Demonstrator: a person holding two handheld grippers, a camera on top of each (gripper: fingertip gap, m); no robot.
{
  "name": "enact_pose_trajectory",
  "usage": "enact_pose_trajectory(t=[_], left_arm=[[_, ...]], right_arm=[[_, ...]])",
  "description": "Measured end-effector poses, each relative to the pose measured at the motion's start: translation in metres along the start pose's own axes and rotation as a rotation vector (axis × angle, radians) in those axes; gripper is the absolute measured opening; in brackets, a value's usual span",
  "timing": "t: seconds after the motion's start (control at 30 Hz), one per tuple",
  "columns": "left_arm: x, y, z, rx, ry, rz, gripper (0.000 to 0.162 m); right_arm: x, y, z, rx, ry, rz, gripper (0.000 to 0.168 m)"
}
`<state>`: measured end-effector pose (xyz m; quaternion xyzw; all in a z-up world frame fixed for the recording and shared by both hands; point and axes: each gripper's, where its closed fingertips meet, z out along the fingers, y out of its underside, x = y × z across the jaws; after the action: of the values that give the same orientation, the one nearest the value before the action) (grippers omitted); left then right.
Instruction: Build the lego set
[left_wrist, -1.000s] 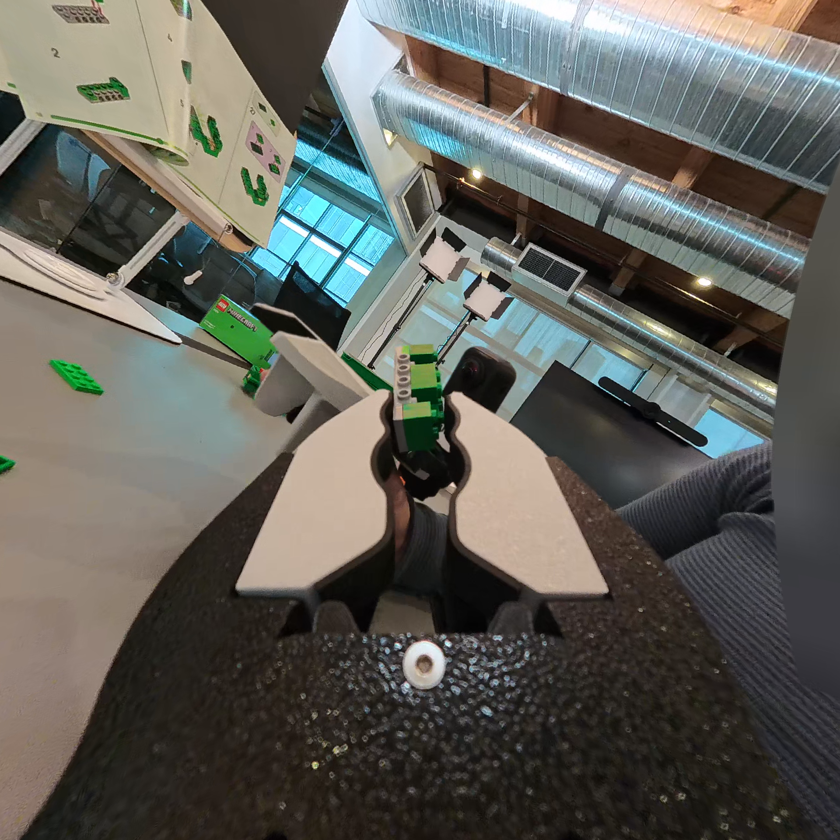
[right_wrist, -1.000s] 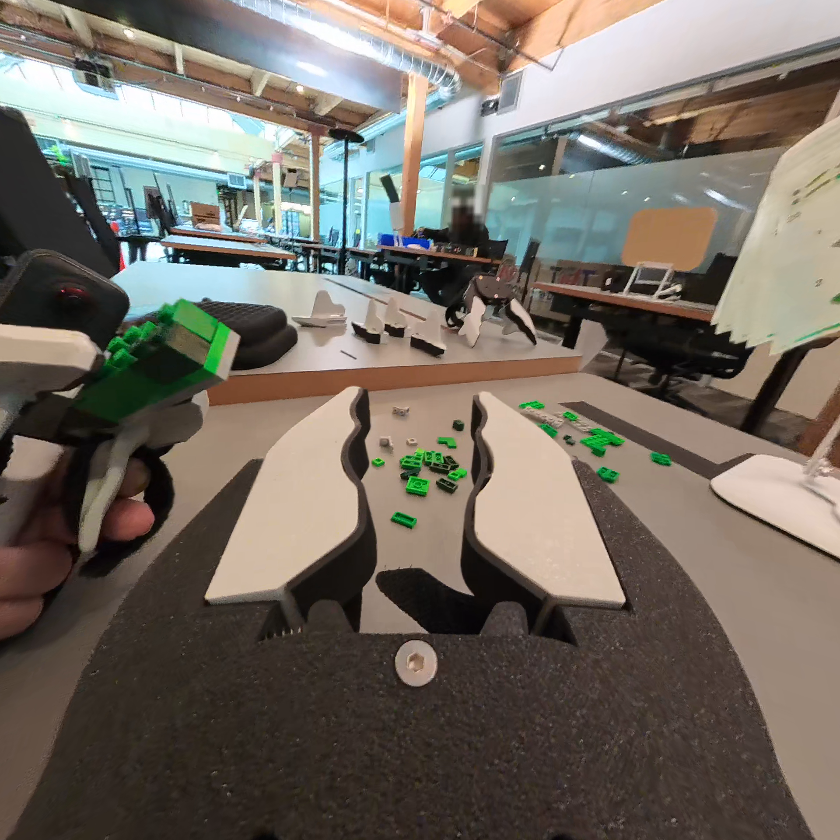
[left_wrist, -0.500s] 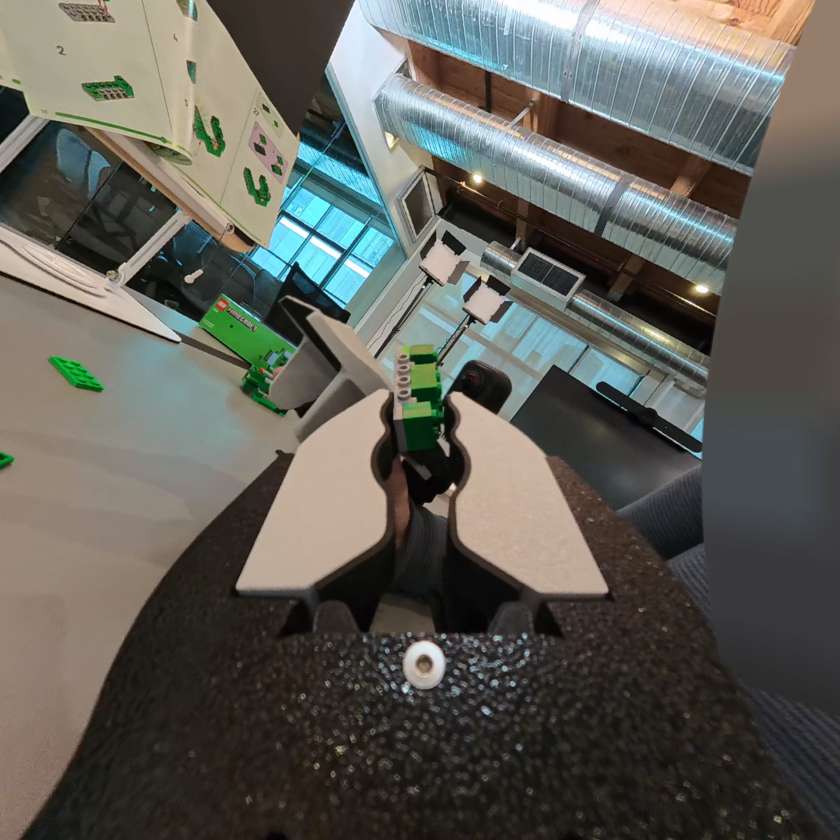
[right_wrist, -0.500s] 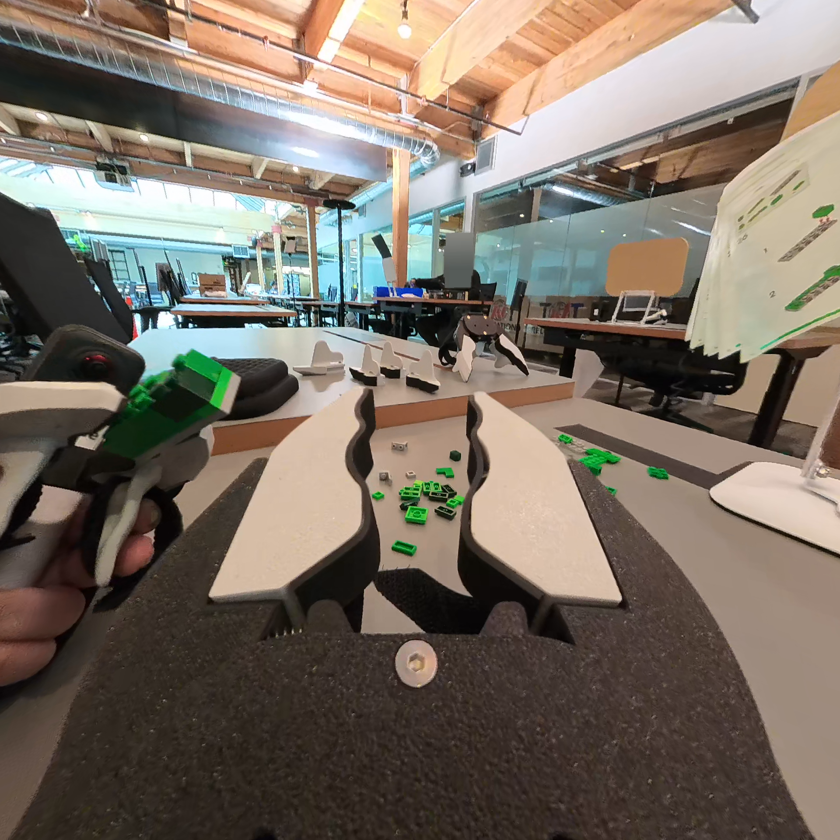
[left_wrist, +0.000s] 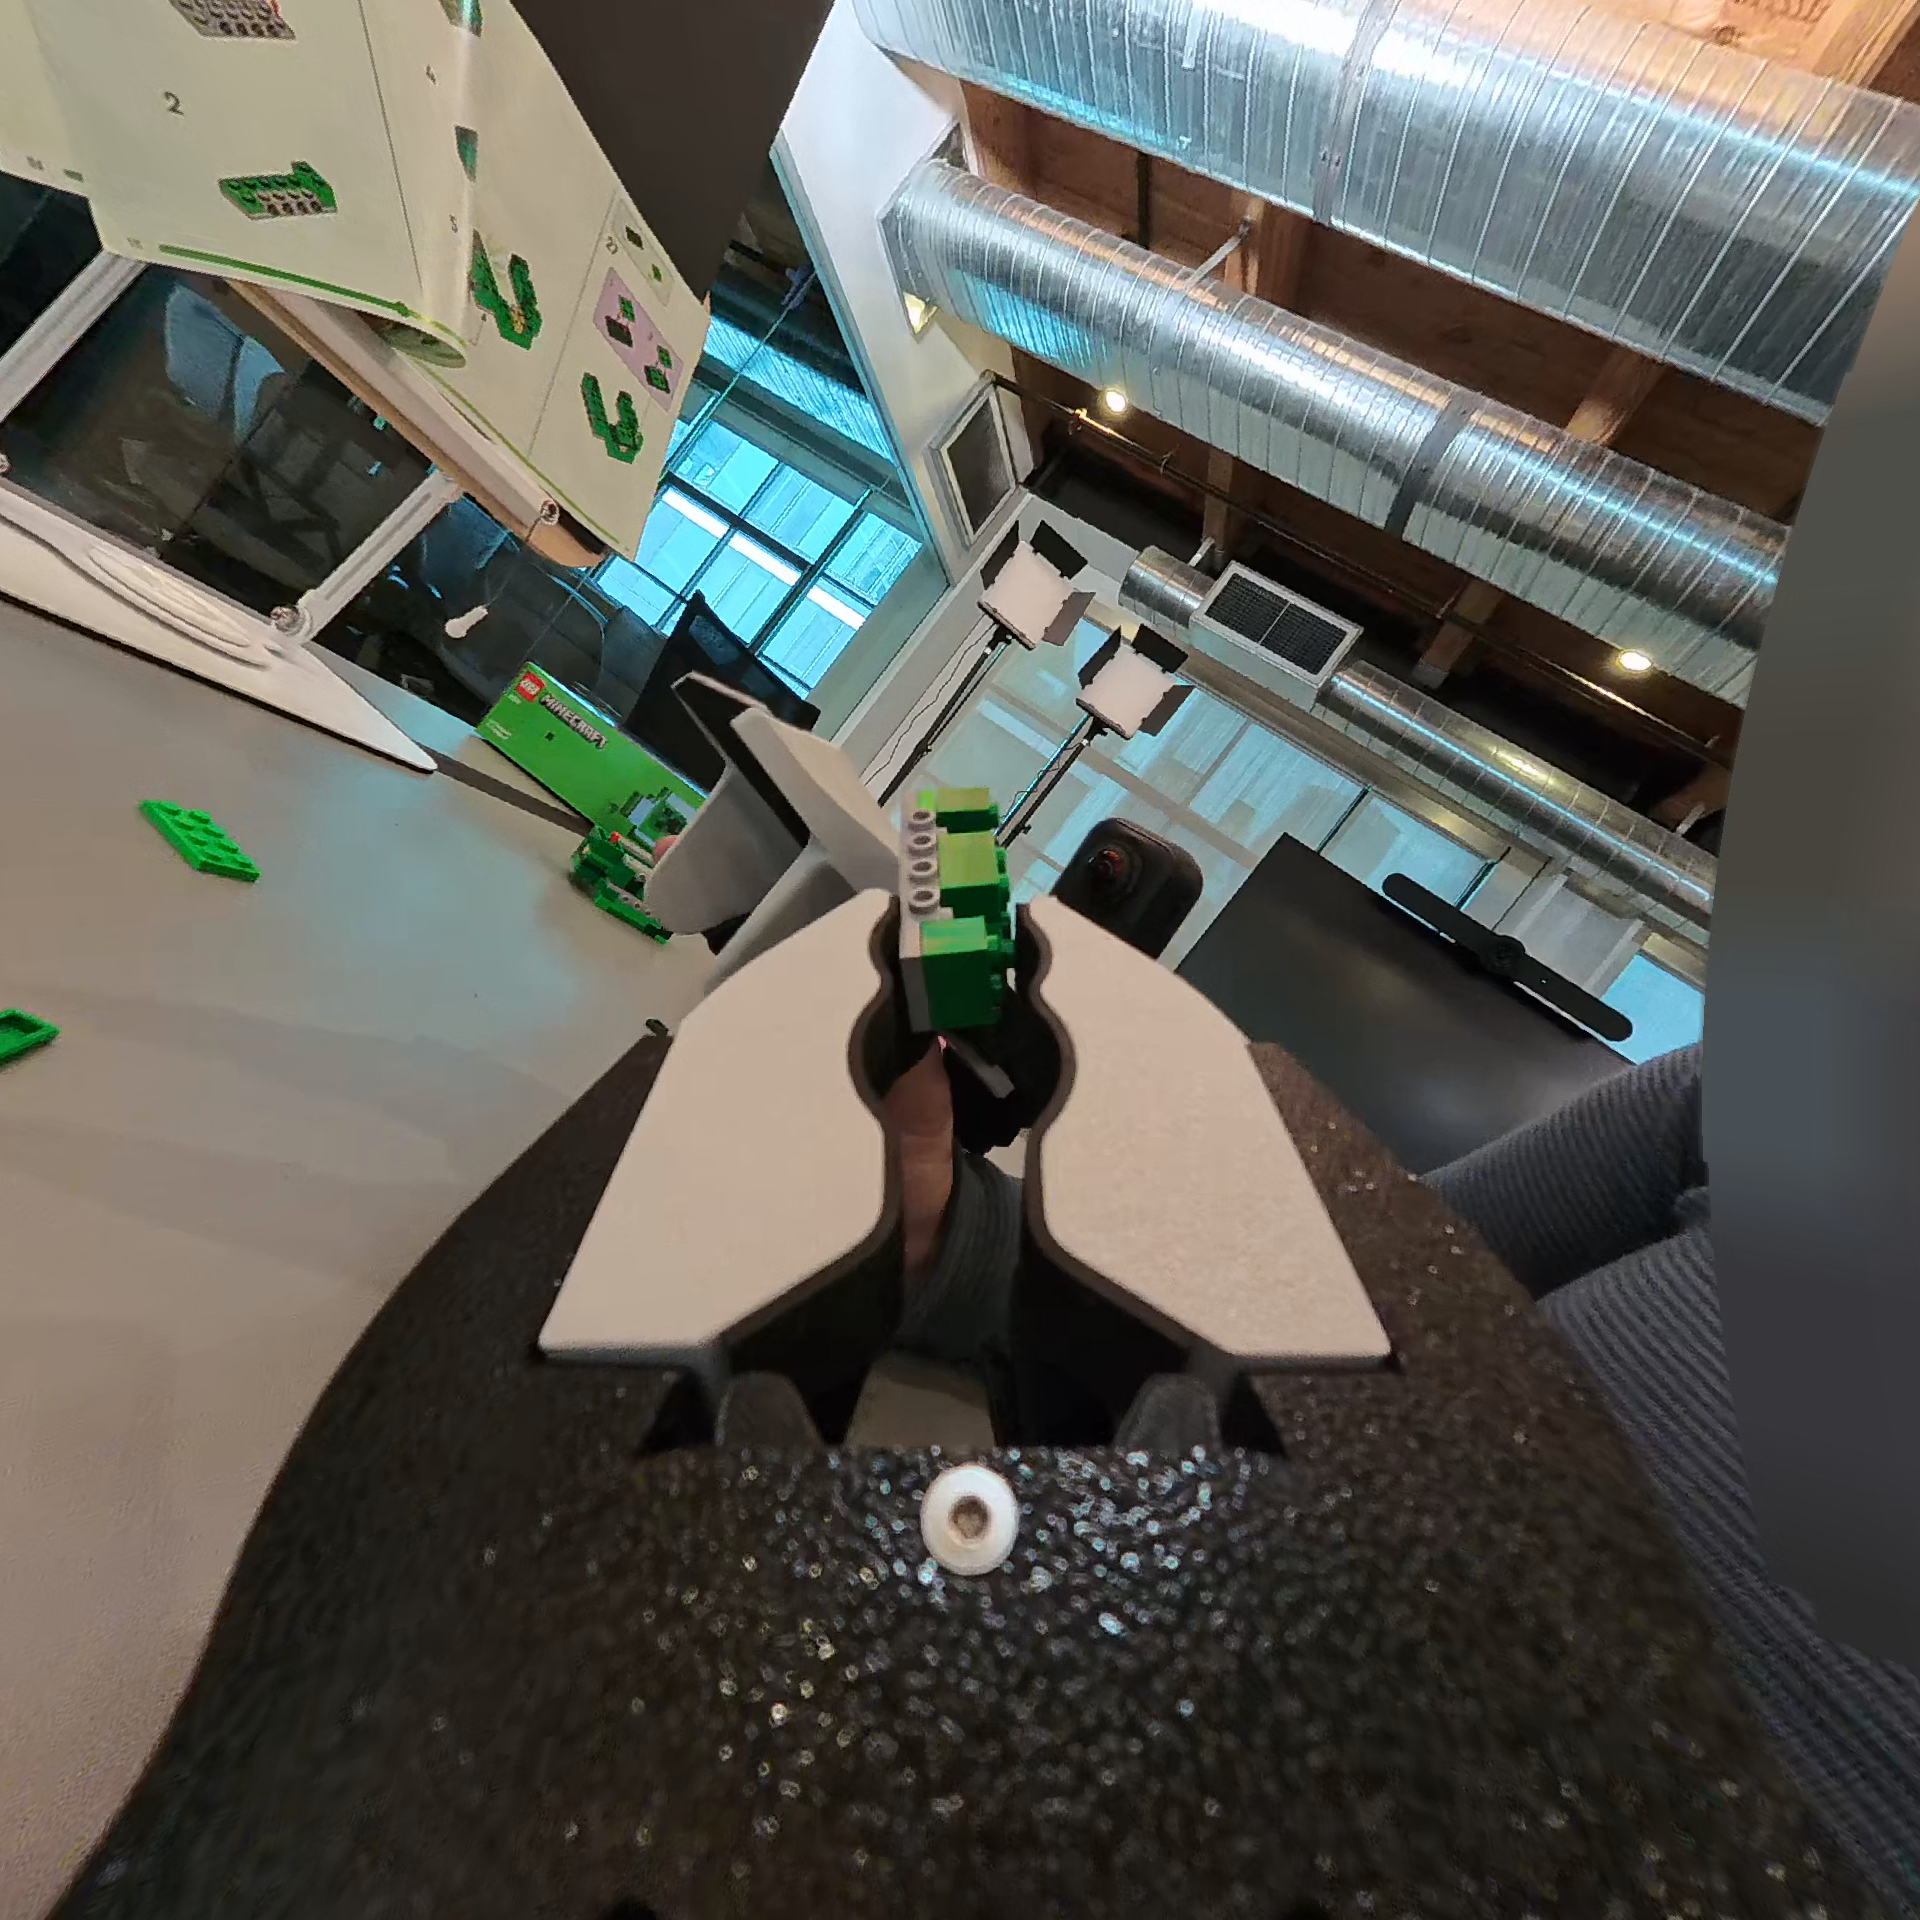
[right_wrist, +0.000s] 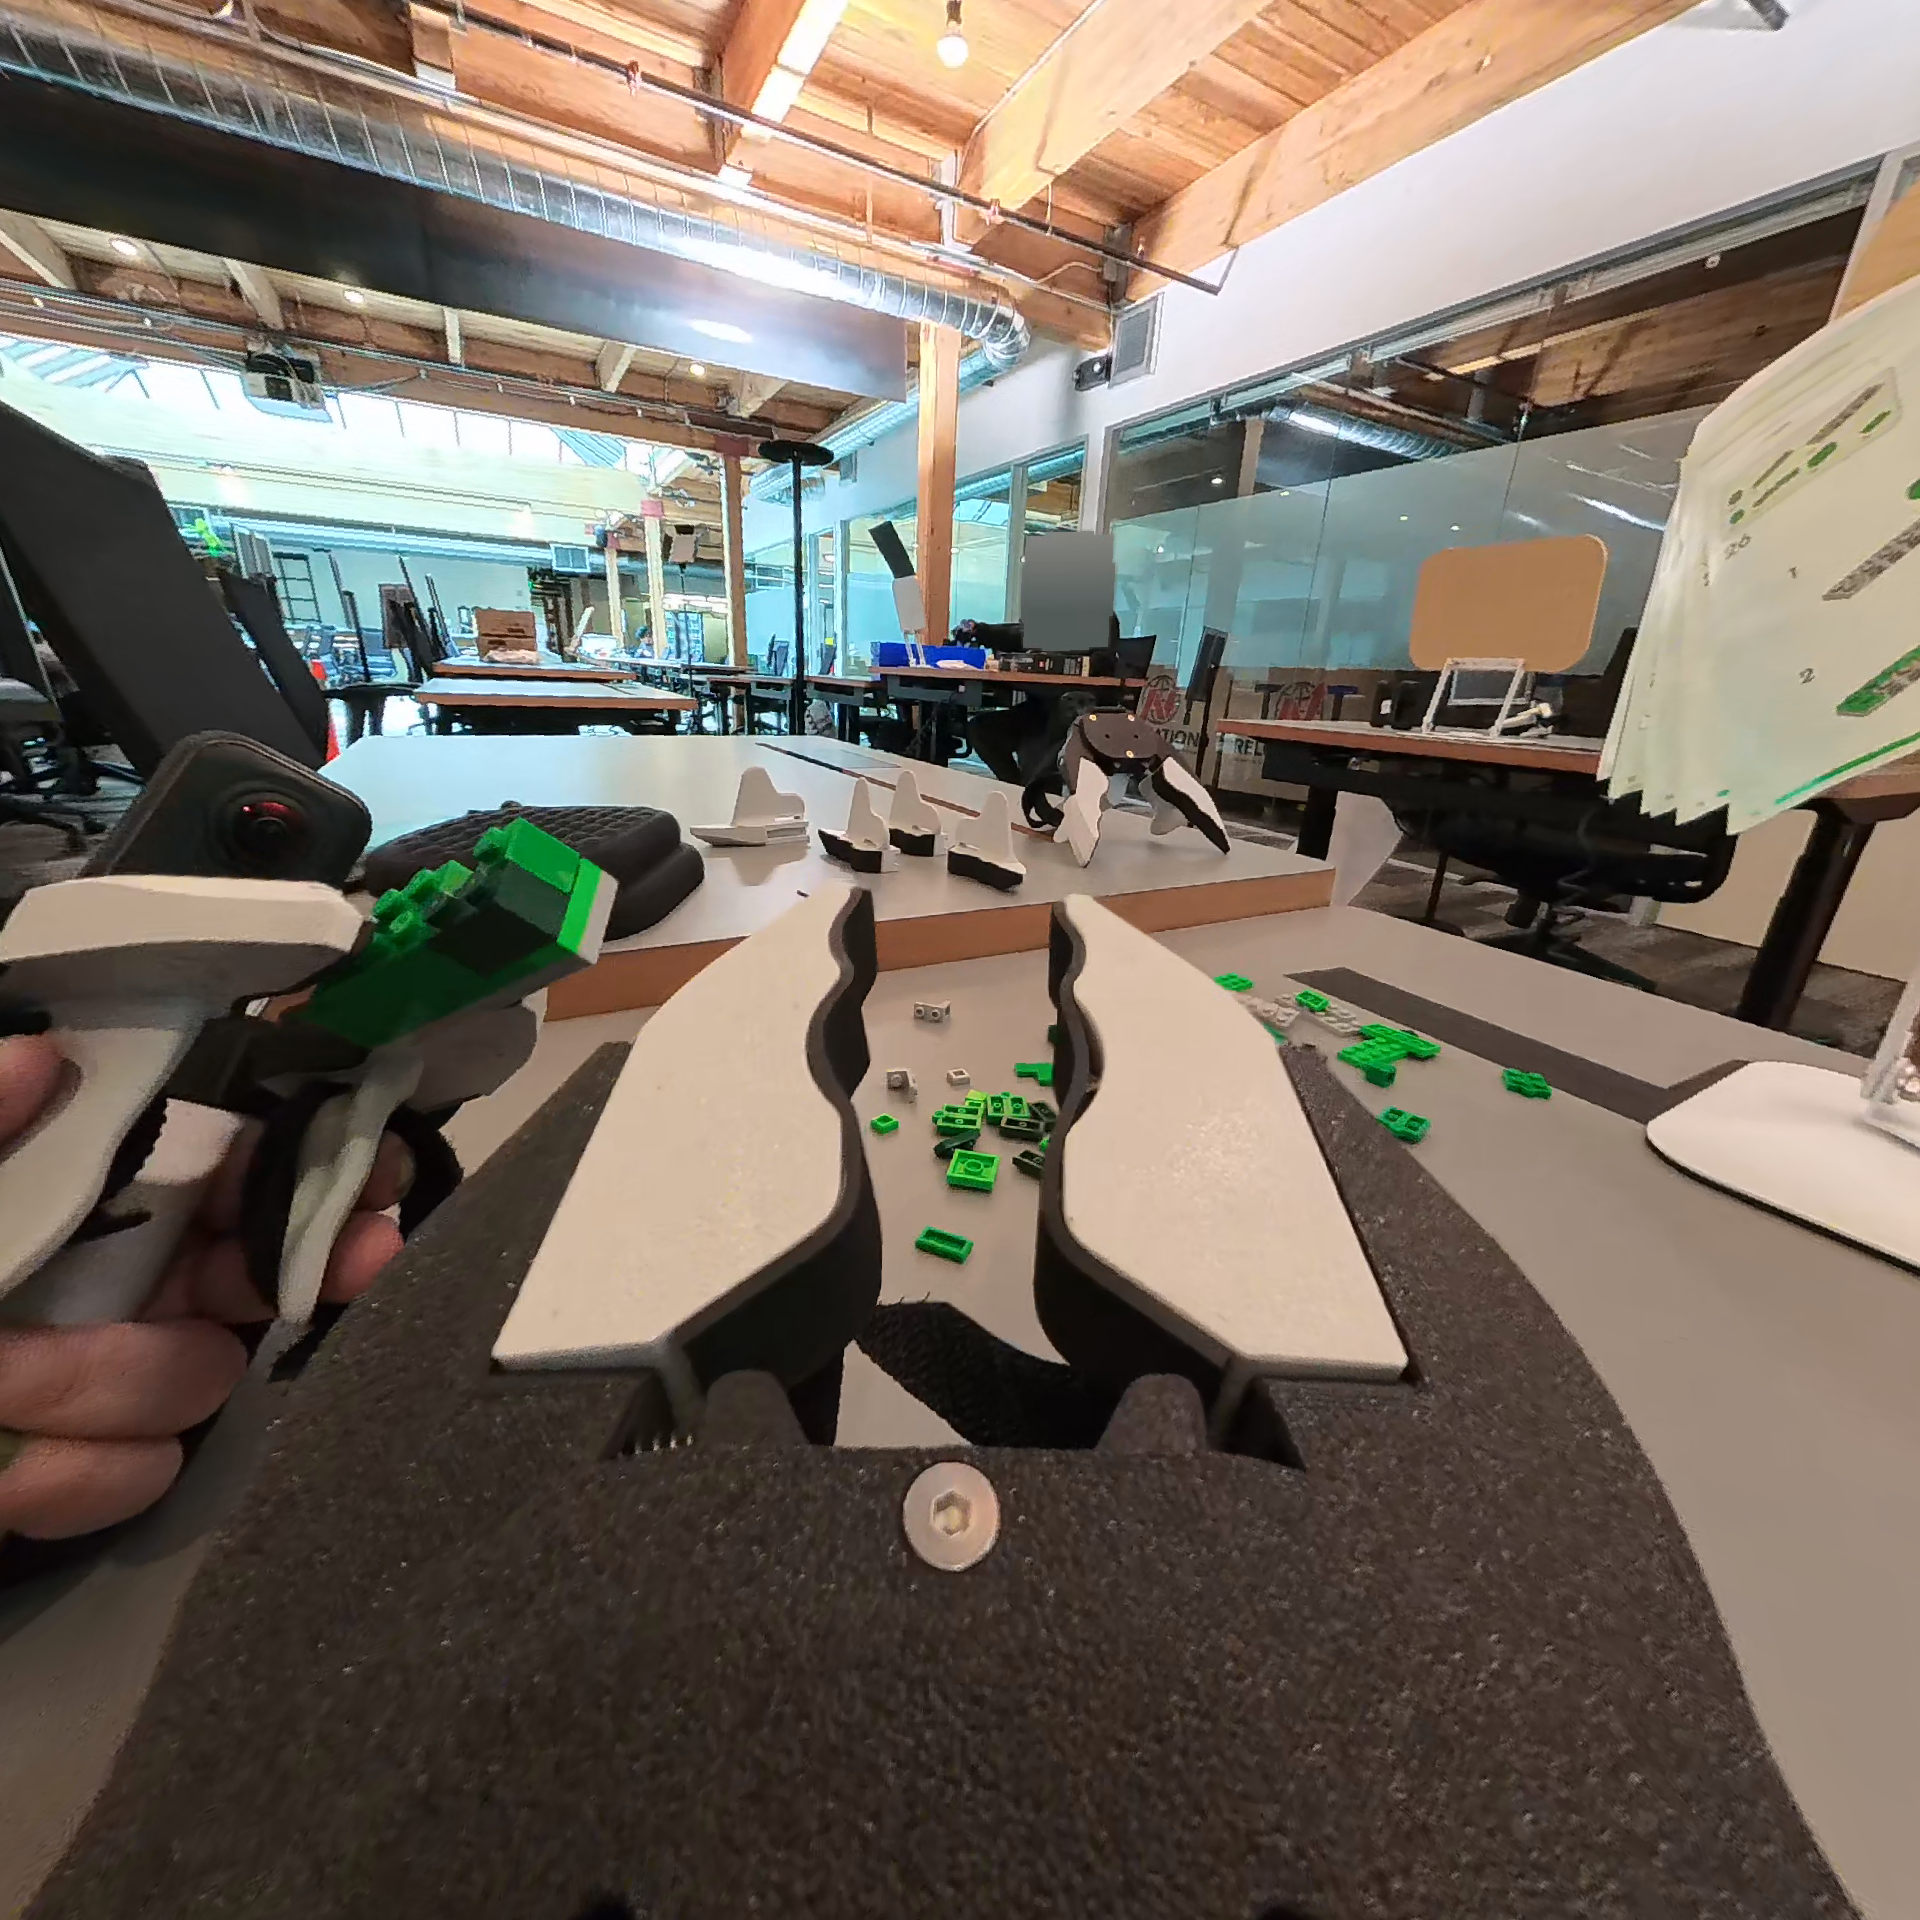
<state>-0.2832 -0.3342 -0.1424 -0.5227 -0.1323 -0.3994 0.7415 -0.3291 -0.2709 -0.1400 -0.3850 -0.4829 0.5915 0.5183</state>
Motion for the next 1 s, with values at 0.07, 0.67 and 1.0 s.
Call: enact_pose_trajectory(t=[0.07, 0.67, 1.0], left_arm=[[0.0000, -0.0009, -0.0006, 0.006, 0.002, -0.005, 0.019], [0.0002, -0.0012, -0.0007, 0.010, 0.008, -0.012, 0.020], [0.0022, 0.0015, 0.0006, -0.005, 0.024, -0.021, 0.019]], right_arm=[[-0.0008, 0.0005, -0.0001, -0.006, -0.009, 0.014, 0.031], [-0.0015, 0.0026, 0.0005, -0.018, -0.015, 0.015, 0.028], [-0.0019, 0.0043, 0.0016, -0.023, -0.014, -0.008, 0.024]])
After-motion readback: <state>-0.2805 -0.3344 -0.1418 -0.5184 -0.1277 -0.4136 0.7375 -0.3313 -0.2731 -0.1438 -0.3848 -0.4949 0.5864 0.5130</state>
